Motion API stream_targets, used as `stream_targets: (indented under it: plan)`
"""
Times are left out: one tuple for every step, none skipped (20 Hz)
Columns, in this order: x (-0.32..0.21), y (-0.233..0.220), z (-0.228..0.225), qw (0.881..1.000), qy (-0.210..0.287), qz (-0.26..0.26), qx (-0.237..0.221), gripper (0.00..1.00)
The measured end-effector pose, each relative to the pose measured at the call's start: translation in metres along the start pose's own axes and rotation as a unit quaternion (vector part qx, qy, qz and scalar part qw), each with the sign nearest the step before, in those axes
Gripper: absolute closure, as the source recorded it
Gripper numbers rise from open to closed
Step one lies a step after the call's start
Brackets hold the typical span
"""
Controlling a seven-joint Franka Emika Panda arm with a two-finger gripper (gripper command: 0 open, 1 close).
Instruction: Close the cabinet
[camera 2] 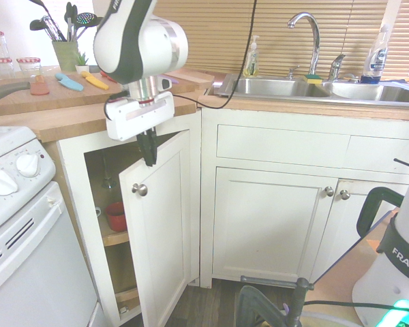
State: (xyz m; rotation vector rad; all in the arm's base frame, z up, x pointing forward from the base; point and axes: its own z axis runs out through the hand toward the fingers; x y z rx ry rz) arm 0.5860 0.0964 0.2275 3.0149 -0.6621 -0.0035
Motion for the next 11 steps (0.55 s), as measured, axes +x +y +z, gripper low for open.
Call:
stream_targets:
  plan:
    - [0.007, -0.006, -0.004, 1.0, 0.0, 0.003, 0.003, 1.0]
    - [0.015, -0.012, -0.009, 1.0, 0.0, 0.006, 0.006, 1.0]
    - [0.022, -0.015, -0.013, 1.0, -0.001, 0.01, 0.008, 1.0]
    - [0.028, -0.018, -0.015, 1.0, -0.002, 0.013, 0.01, 1.0]
    - [0.032, -0.021, -0.016, 1.0, -0.003, 0.016, 0.012, 1.0]
    - [0.035, -0.023, -0.017, 1.0, -0.003, 0.018, 0.015, 1.0]
    - [0.037, -0.024, -0.016, 1.0, -0.003, 0.019, 0.016, 1.0]
    - [0.037, -0.024, -0.014, 1.0, -0.004, 0.02, 0.015, 1.0]
    - [0.037, -0.023, -0.013, 1.0, -0.004, 0.02, 0.015, 1.0]
    - [0.037, -0.021, -0.012, 1.0, -0.004, 0.021, 0.015, 1.0]
    - [0.036, -0.018, -0.011, 1.0, -0.003, 0.023, 0.015, 0.0]
